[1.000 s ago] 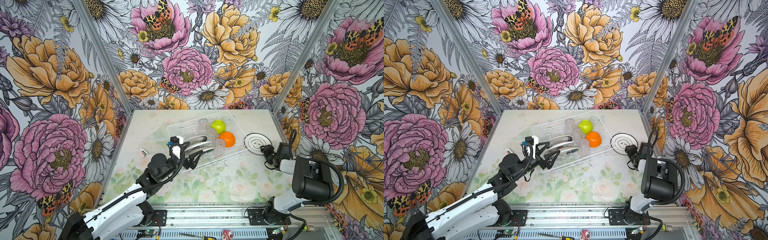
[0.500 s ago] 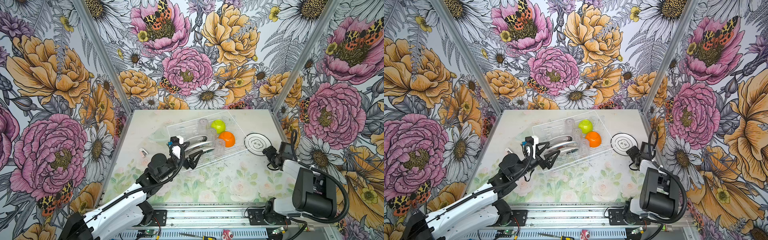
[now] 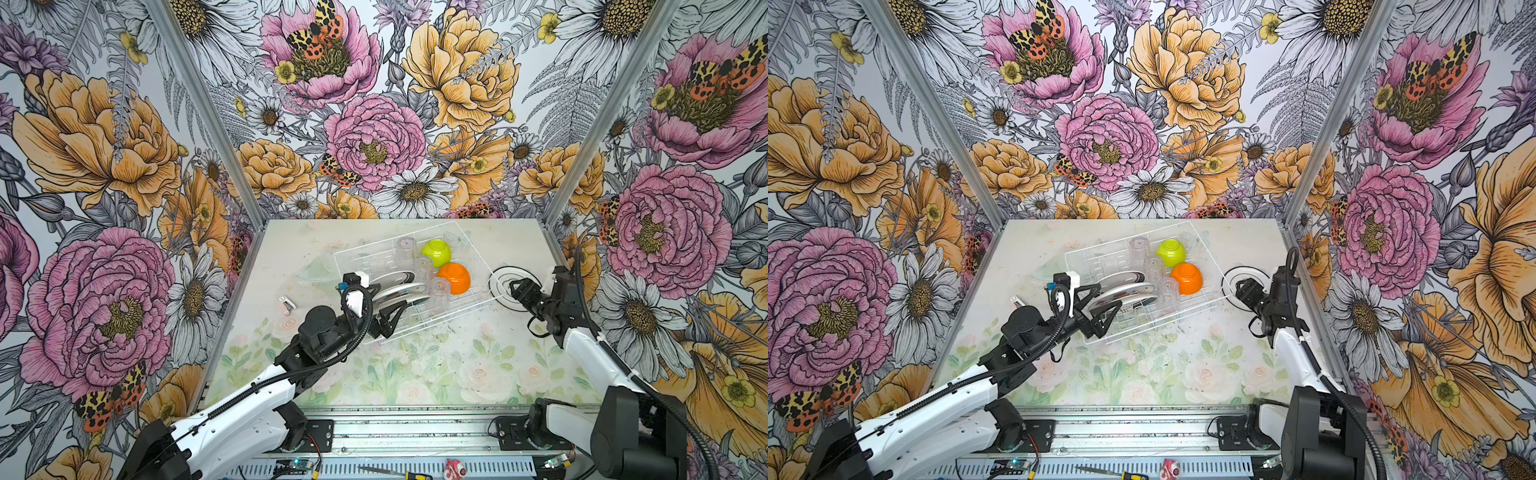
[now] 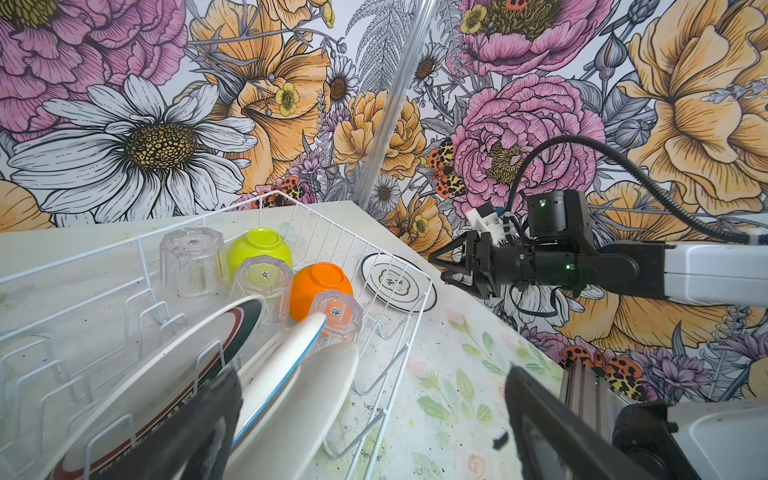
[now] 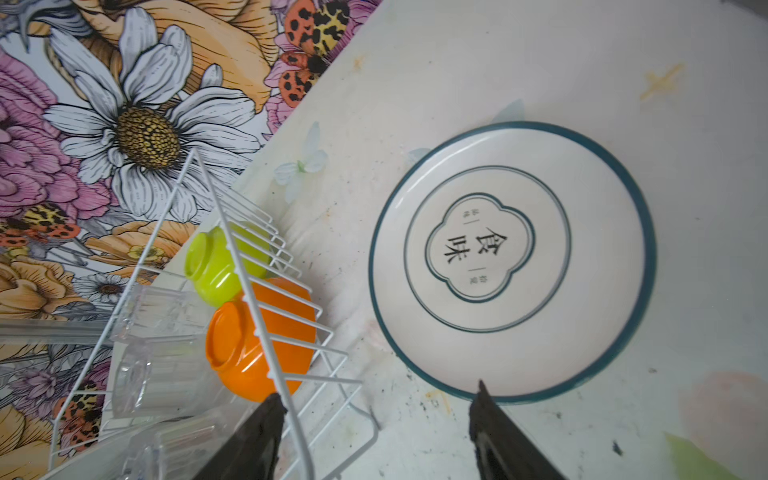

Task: Unload the mixed dishes from the dish rack
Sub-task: 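Open the right gripper and lift it off the placed plate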

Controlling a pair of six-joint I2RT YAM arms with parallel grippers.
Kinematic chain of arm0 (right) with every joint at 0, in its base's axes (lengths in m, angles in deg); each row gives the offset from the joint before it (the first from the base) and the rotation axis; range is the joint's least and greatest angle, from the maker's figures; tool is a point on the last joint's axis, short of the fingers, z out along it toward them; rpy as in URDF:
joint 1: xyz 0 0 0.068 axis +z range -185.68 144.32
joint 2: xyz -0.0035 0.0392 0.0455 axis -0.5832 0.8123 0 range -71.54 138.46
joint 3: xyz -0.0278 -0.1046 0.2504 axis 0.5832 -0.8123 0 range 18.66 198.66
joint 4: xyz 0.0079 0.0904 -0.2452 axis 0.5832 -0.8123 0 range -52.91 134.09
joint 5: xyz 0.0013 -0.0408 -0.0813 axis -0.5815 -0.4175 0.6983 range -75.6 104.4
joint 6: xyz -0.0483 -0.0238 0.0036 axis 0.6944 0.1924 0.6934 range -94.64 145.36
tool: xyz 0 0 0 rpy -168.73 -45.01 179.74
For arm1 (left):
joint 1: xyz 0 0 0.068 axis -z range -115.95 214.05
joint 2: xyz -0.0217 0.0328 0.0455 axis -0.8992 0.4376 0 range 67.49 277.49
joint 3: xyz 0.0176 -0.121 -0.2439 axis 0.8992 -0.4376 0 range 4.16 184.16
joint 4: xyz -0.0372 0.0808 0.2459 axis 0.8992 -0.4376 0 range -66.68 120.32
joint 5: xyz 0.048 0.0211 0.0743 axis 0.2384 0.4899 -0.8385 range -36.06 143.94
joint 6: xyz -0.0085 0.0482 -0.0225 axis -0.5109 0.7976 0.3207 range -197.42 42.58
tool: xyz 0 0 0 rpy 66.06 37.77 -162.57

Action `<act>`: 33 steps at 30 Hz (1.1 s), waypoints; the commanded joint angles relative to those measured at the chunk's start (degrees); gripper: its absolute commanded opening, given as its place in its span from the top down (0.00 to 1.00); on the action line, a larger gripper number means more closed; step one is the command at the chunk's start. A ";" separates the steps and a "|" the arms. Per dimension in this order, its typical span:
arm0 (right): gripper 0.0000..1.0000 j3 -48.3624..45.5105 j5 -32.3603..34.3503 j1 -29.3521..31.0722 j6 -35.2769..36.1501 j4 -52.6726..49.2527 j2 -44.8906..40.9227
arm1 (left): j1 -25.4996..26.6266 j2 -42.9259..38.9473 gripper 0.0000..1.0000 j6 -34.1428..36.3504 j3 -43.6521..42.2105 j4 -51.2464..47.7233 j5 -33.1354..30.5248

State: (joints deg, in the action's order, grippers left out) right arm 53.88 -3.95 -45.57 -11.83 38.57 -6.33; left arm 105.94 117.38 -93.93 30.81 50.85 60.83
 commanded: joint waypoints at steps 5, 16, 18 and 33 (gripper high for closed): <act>0.28 11.39 0.81 4.24 7.57 -5.47 4.14 | 0.30 0.22 0.01 -0.45 -0.45 2.33 0.62; 0.31 22.59 6.89 10.68 12.72 -13.29 17.81 | 0.30 1.09 0.01 -0.68 -0.55 3.07 0.94; 0.32 23.19 7.35 11.60 12.71 -13.34 19.21 | 0.30 0.92 0.01 -0.58 -0.64 3.12 0.72; 0.56 22.89 14.24 17.02 12.69 -14.48 22.64 | 0.39 1.00 0.01 -0.45 -1.08 3.15 -1.24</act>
State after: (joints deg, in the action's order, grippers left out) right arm 76.66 9.30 -30.05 1.03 24.95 16.27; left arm 105.94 118.28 -93.93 30.66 52.88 60.81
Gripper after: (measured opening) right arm 0.450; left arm 0.986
